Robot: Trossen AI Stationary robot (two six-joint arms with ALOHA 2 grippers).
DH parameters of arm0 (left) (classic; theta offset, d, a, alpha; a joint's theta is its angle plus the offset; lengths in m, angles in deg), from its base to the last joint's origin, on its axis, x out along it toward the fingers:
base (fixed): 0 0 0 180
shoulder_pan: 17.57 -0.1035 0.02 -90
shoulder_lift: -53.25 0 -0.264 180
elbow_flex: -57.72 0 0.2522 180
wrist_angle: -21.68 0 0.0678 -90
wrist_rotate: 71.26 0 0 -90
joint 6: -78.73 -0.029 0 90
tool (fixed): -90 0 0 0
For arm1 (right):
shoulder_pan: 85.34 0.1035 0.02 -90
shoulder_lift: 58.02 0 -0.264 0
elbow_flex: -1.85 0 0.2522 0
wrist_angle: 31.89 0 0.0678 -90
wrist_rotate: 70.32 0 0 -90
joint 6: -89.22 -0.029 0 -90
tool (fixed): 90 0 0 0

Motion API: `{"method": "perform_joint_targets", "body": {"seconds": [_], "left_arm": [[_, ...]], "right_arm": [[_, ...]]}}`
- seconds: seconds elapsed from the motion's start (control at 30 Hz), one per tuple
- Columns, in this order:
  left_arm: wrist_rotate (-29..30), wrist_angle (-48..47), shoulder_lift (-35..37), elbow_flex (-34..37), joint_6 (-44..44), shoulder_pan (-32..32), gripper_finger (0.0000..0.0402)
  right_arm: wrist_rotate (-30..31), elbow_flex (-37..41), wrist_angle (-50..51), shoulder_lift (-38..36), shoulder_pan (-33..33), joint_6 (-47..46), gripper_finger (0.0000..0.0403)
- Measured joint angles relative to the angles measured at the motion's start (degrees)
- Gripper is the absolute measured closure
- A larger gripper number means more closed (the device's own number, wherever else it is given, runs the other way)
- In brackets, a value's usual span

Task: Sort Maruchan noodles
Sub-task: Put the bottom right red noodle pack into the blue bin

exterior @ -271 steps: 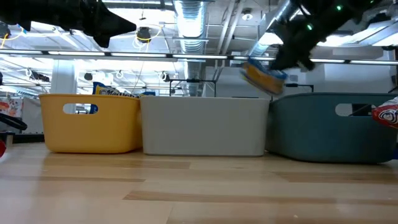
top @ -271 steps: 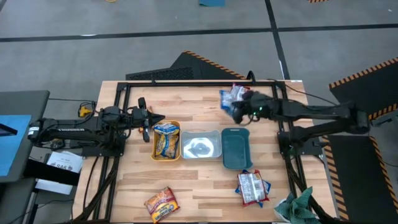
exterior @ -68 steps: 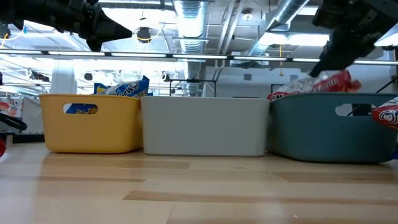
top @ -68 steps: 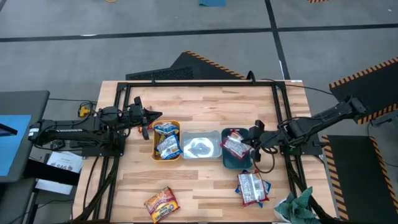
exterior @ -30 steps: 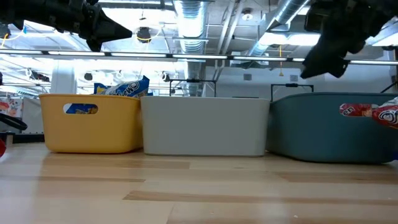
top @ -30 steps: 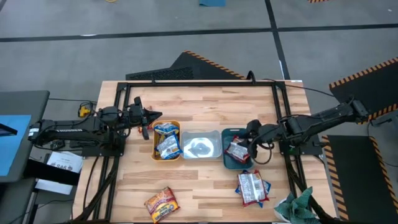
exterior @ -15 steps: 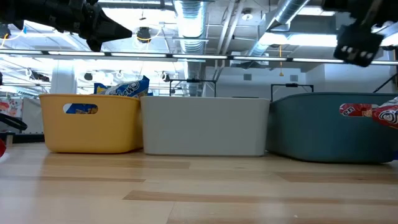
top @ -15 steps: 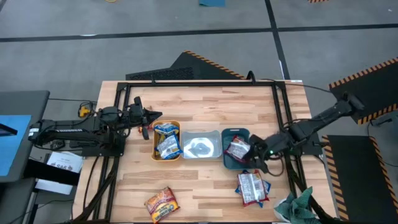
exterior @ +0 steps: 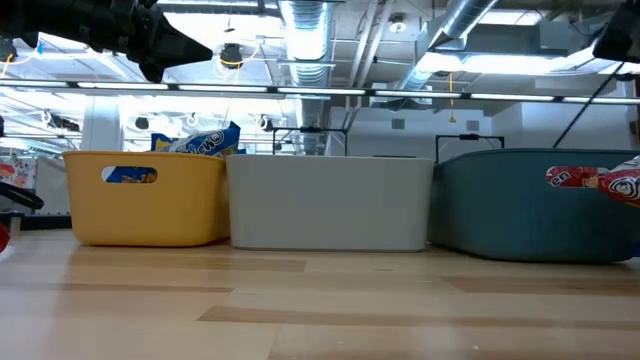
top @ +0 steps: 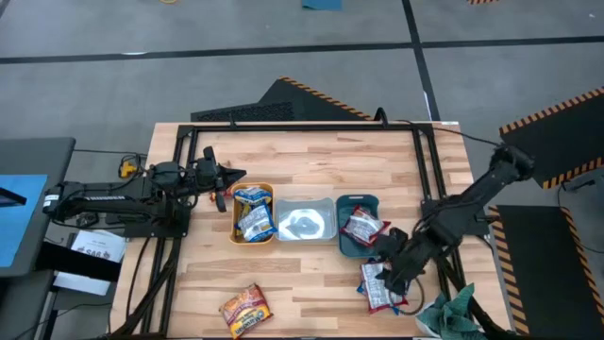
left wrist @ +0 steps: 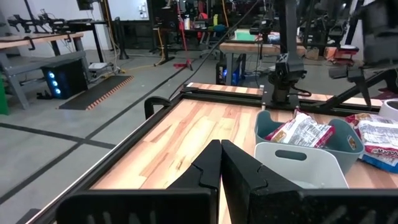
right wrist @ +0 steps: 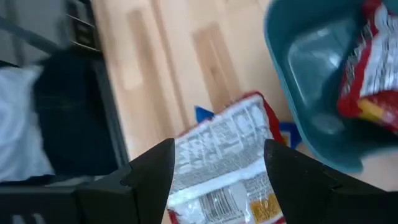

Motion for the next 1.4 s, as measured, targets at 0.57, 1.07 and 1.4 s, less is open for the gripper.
{"method": "perform_joint_targets", "body": {"seconds": [0.57, 1.07, 1.4], "left_arm": [[0.0, 0.5, 0.0, 0.0, -0.4, 0.0, 0.0401], [-0.2, 0.4, 0.0, 0.0, 1.1, 0.0, 0.0401], [-0.4, 0.1, 0.0, 0.0, 1.6, 0.0, 0.0401]], "right_arm": [[-4.6, -7.5, 22.7, 8.3, 5.7, -29.8, 0.0133], [0.6, -5.9, 20.6, 8.6, 8.2, -37.8, 0.0133], [-0.2, -5.8, 19.6, 13.6, 6.1, -37.5, 0.0133]]}}
